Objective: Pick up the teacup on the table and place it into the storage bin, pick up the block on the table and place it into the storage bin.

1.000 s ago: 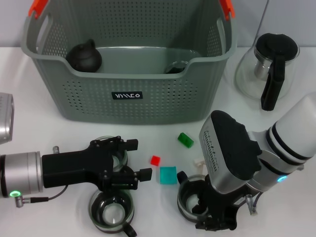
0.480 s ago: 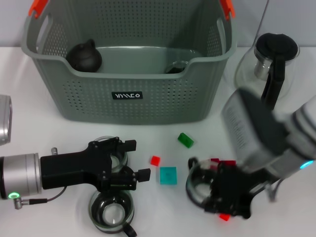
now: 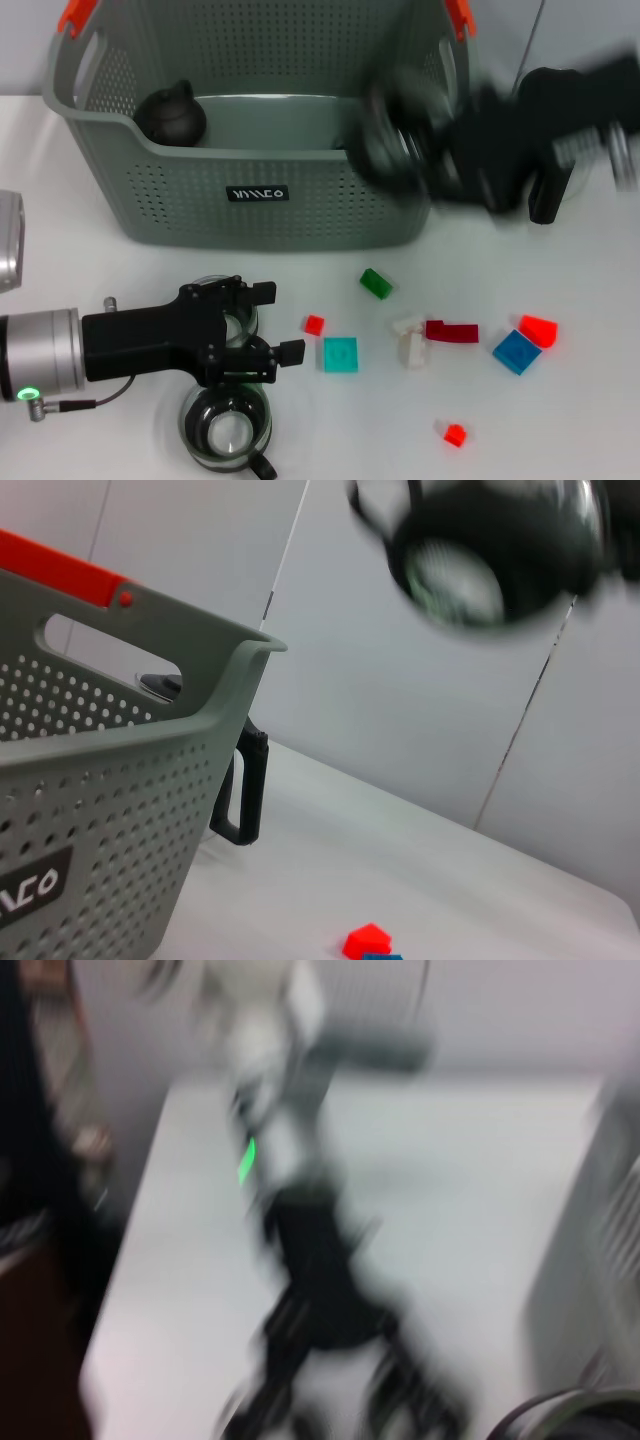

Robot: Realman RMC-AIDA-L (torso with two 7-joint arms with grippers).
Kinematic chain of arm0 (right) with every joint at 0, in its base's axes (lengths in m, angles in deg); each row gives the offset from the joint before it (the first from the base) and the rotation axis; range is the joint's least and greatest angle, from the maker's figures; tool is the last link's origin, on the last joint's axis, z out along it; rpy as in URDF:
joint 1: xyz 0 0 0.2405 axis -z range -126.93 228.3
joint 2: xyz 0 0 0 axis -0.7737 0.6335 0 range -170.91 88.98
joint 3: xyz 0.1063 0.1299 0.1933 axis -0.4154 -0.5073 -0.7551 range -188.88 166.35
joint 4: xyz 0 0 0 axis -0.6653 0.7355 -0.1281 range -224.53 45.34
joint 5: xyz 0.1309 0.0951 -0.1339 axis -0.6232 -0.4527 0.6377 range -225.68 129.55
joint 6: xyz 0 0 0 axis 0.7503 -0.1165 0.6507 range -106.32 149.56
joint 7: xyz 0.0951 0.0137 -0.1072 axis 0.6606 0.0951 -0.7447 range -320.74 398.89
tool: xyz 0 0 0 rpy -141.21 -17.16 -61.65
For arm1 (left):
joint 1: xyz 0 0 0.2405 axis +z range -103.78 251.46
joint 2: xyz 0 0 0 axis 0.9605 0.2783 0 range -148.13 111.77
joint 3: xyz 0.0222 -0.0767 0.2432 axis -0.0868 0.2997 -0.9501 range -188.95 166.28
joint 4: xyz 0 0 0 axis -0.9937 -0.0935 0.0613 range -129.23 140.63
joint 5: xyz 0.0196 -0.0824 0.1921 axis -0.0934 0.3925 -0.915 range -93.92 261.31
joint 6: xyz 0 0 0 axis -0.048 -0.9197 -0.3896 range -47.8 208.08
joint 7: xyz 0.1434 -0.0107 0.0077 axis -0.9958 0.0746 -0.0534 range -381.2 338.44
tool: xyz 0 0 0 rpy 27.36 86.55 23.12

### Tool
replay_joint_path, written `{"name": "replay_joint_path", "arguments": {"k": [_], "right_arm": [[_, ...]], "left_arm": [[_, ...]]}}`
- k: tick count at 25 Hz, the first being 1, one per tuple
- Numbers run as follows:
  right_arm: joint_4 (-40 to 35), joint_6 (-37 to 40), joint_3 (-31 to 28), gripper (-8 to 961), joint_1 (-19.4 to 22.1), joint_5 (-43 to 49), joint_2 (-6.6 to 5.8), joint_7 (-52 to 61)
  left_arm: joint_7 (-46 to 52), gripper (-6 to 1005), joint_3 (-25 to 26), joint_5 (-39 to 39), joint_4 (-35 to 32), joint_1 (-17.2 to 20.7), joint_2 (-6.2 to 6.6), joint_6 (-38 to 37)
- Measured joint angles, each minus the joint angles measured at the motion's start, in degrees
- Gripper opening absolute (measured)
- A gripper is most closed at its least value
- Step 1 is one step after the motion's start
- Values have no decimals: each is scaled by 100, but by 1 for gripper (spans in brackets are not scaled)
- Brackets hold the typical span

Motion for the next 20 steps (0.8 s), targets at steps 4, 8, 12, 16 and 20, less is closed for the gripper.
{"name": "replay_joint_path", "arguments": {"k": [4,8,12,16,20], "right_arm": [[932,-1122,-430,66,-821,-25,-42,118],[2817,-2818,-291,66,-1640,244,-307,-58],[4834,-4566,-81,65,-2403,556,-433,-740],[5765,-5908,100,65,-2689,868,-228,-1217],[6016,-6583,421,64,-2629,969,-19,-1395]], "left_arm": [[0,934,-1,7,19,-42,5,12],[0,933,0,15,27,-83,-3,79],[3,932,0,18,38,-107,-11,118],[25,932,0,26,41,-116,-17,138],[10,931,0,28,41,-104,-17,138]]}}
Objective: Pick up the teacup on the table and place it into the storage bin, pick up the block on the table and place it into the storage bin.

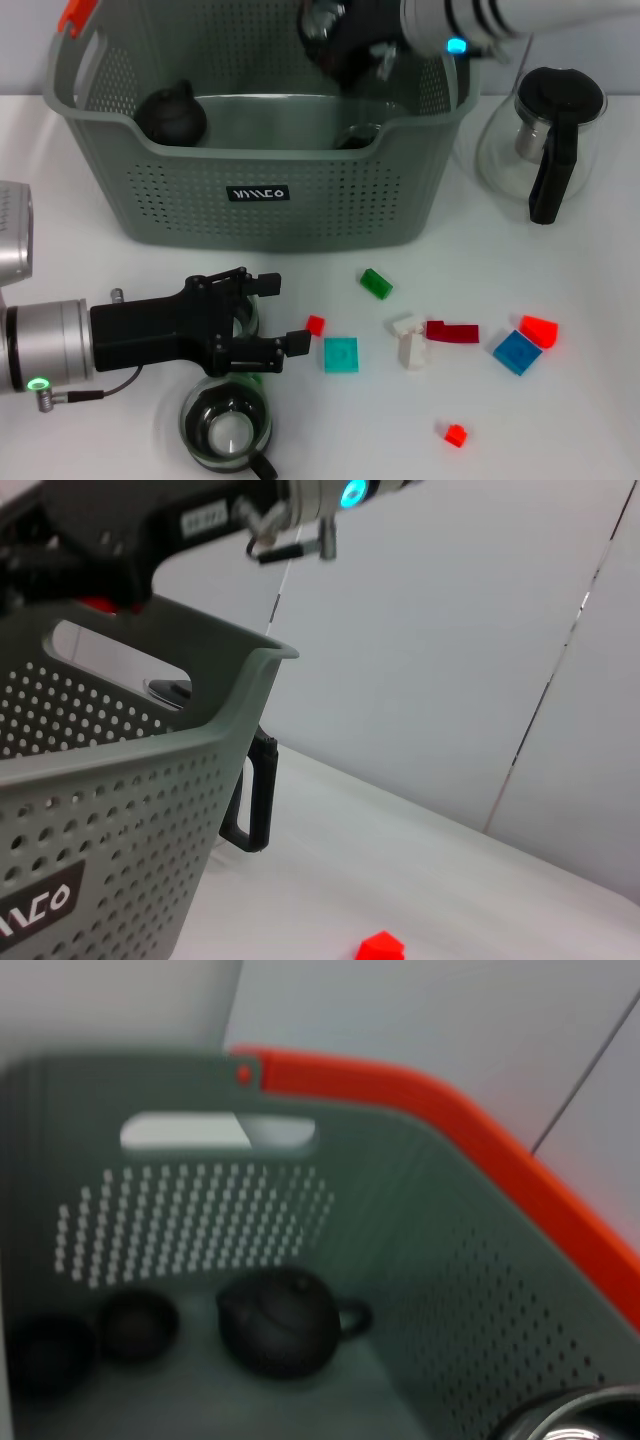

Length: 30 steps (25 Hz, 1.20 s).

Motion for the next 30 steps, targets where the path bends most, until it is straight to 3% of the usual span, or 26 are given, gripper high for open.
{"name": "replay_joint_path", "arguments": {"k": [3,9,25,30], "right_arm": [[146,-213,217,65,61,16,52,-38],[275,-250,281,65,151,16,27,-20],[-117,-16,307,74,302,242,27,217],[-805,289,322,304,521,339,35,450]], "left_arm": [[-8,931,0,5,0,3,0,18],[-10,930,0,13,0,-10,0,28],[18,928,0,51,0,-15,0,87],[27,927,0,51,0,-15,0,87]]}}
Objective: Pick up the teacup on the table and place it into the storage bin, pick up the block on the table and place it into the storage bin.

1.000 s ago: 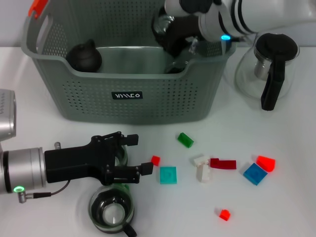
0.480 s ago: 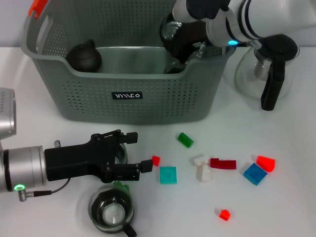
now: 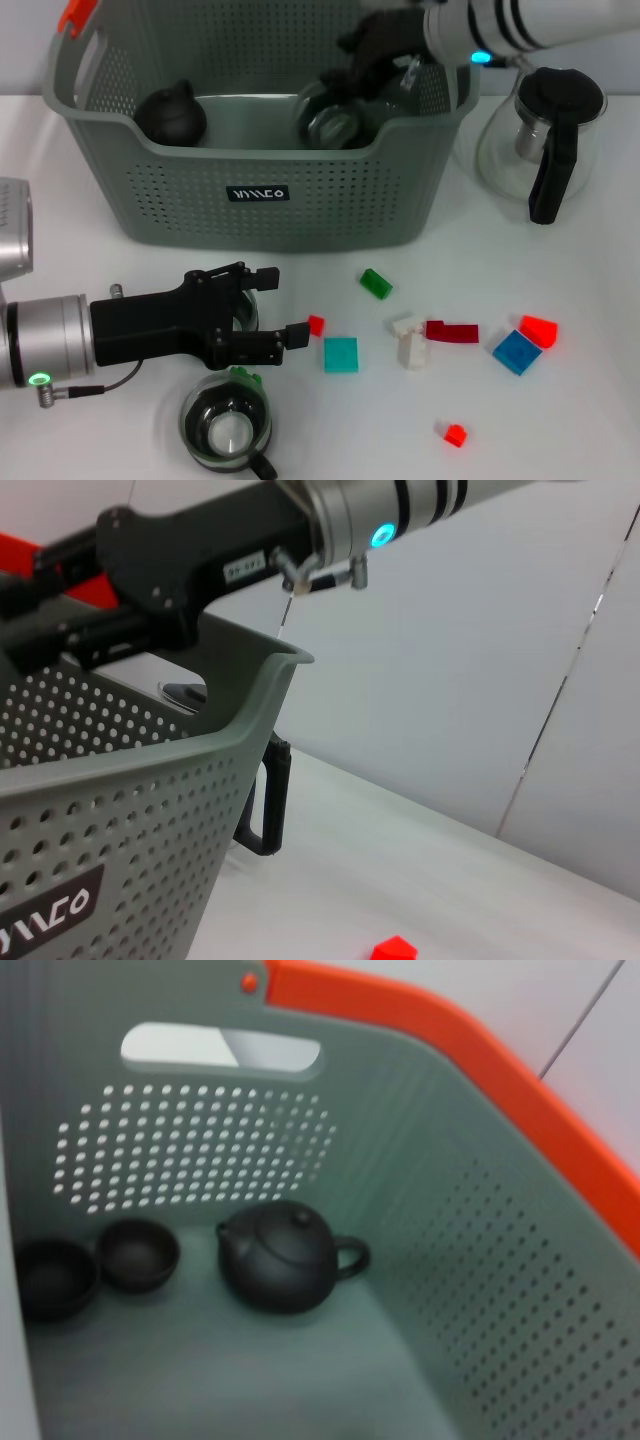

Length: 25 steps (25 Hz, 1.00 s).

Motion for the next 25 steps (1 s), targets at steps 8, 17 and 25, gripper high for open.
{"name": "replay_joint_path", "arguments": {"k": [8,17,25], "right_arm": [[-1591,706,1,633,583,-63,18,394],[-4041,2832,-293,819,2190,-2247,-102,219],[-4377,5468,-999,831,3545,-3436,-33,-606]], "left_arm": [[6,926,0,0,-1,0,0,-33],[7,925,9,-1,-35,0,37,-104],[8,924,-45,-104,-364,33,118,-529]]}}
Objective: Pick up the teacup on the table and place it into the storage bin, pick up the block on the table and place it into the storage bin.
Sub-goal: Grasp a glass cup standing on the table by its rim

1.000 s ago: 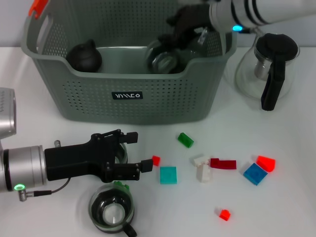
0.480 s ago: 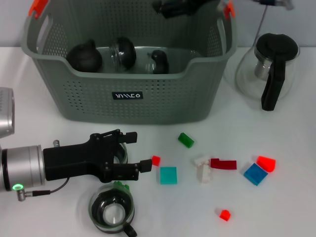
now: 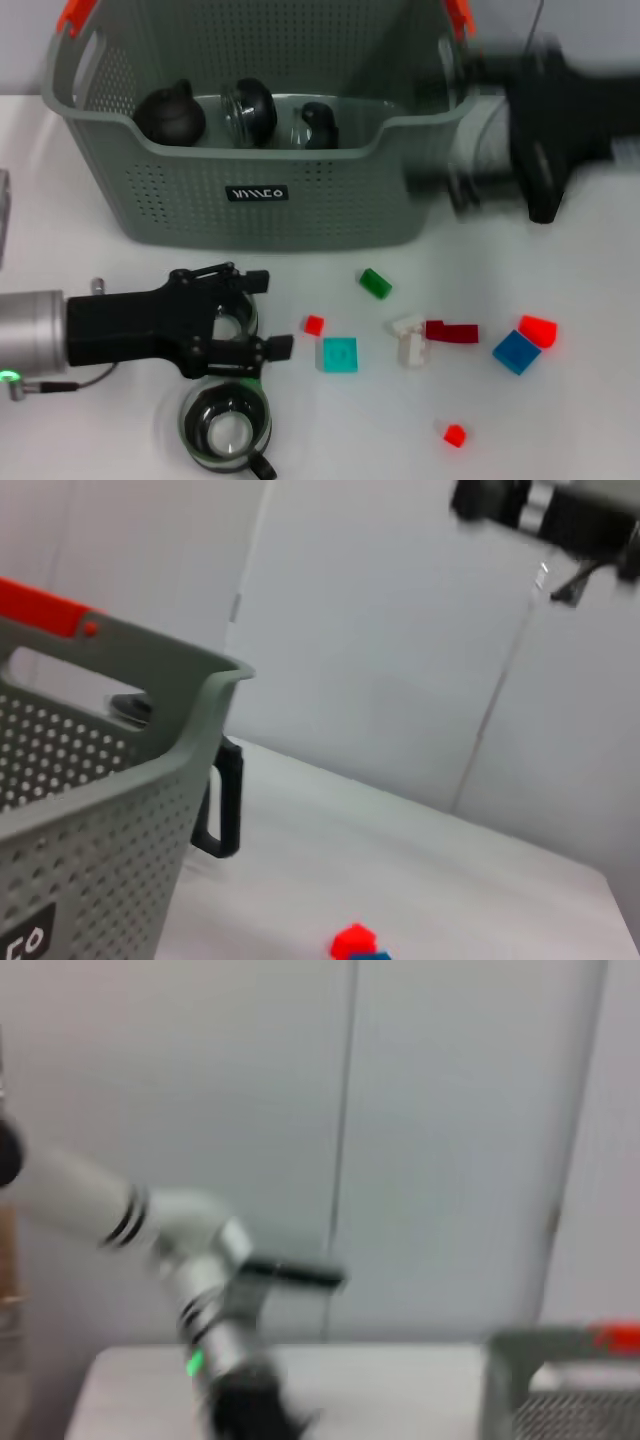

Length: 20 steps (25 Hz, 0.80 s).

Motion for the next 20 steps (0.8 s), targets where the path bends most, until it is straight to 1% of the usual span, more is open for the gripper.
{"name": "replay_joint_path", "arguments": {"k": [2,3,5,8,10,11,13,15,19,20], "right_arm": [[200,419,64,830,389,209,32,-258],[200,419,64,829,389,209,32,-258],[429,588,113,828,529,389,34,-317],[905,707,138,827,563,788,34,-338],[1236,715,143,826,508,1004,34,-350],[1369,708,146,826,466,1078,34,-353],[1647,653,148,827,357,1241,37,-353],[1905,556,140,827,233,1384,37,-337],[2413,264,101,827,-66,1561,8,-309],[2515,200,95,827,-136,1576,-1,-305]], "left_arm": [[61,923,-10,-159,-331,17,20,-179],[127,923,-13,-273,-541,22,28,-285],[280,923,-19,-479,-923,25,32,-495],[608,922,-125,-845,-1635,8,2,-836],[934,922,-416,-1135,-2274,7,-39,-1045],[934,922,-416,-1135,-2274,7,-39,-1045],[1059,922,-683,-1309,-2662,34,-80,-1139],[1135,921,-940,-1550,-3001,73,-160,-1166],[1257,921,-1588,-2300,-3778,150,-392,-1164],[1310,921,-1741,-2368,-3896,177,-397,-1168]]}}
